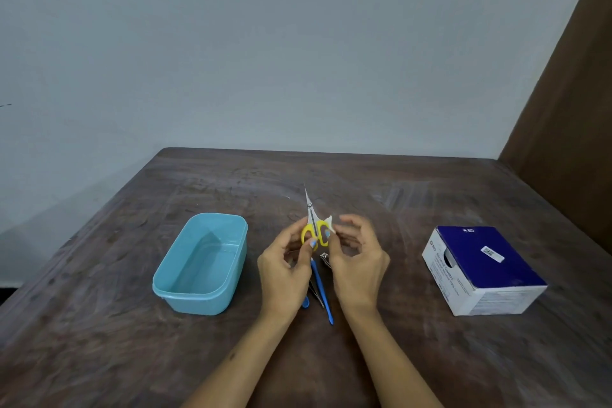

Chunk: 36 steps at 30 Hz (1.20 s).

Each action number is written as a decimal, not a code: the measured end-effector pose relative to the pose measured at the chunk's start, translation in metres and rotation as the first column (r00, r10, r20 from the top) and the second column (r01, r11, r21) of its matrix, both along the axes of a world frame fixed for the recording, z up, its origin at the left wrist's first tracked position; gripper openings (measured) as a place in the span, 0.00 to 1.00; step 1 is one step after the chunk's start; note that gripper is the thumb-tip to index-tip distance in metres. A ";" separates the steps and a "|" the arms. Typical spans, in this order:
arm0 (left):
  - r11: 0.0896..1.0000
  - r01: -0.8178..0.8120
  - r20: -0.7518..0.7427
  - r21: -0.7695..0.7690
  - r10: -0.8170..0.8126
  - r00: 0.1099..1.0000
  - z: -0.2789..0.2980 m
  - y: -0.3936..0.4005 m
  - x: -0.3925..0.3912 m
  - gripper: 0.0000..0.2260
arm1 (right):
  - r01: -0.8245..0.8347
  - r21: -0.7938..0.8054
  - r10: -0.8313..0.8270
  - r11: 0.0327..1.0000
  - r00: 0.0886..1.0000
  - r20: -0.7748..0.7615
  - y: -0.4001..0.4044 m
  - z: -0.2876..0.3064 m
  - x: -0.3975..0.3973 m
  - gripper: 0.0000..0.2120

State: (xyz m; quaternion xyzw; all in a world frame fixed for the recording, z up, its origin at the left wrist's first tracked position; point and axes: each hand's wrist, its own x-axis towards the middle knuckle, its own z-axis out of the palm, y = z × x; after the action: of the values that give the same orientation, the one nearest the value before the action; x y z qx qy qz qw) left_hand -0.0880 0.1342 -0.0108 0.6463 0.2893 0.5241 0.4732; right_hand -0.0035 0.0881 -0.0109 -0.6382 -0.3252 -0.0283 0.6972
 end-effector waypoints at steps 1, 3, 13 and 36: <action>1.000 0.005 0.010 -0.014 -0.005 1.000 0.000 0.000 0.000 0.15 | 0.011 0.000 -0.011 1.000 0.999 0.037 -0.001 0.001 -0.001 0.15; 0.999 0.019 0.023 -0.041 -0.018 1.000 -0.001 0.000 -0.001 0.15 | 0.031 0.021 -0.034 0.999 0.991 0.126 -0.001 0.002 -0.002 0.13; 0.992 0.095 0.021 -0.086 -0.093 0.995 -0.001 -0.001 0.005 0.16 | 0.035 -0.064 -0.003 0.997 0.900 0.436 -0.005 -0.005 0.004 0.09; 0.947 0.250 -0.003 -0.201 -0.256 0.967 0.002 -0.001 0.007 0.13 | 0.036 0.027 -0.036 0.999 0.999 0.016 -0.003 -0.001 0.010 0.07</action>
State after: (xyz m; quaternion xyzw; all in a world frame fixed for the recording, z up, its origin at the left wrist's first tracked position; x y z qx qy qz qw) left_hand -0.0809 0.1335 -0.0090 0.6350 0.2618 0.4179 0.5946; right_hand 0.0062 0.0850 -0.0114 -0.6345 -0.3190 -0.0505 0.7022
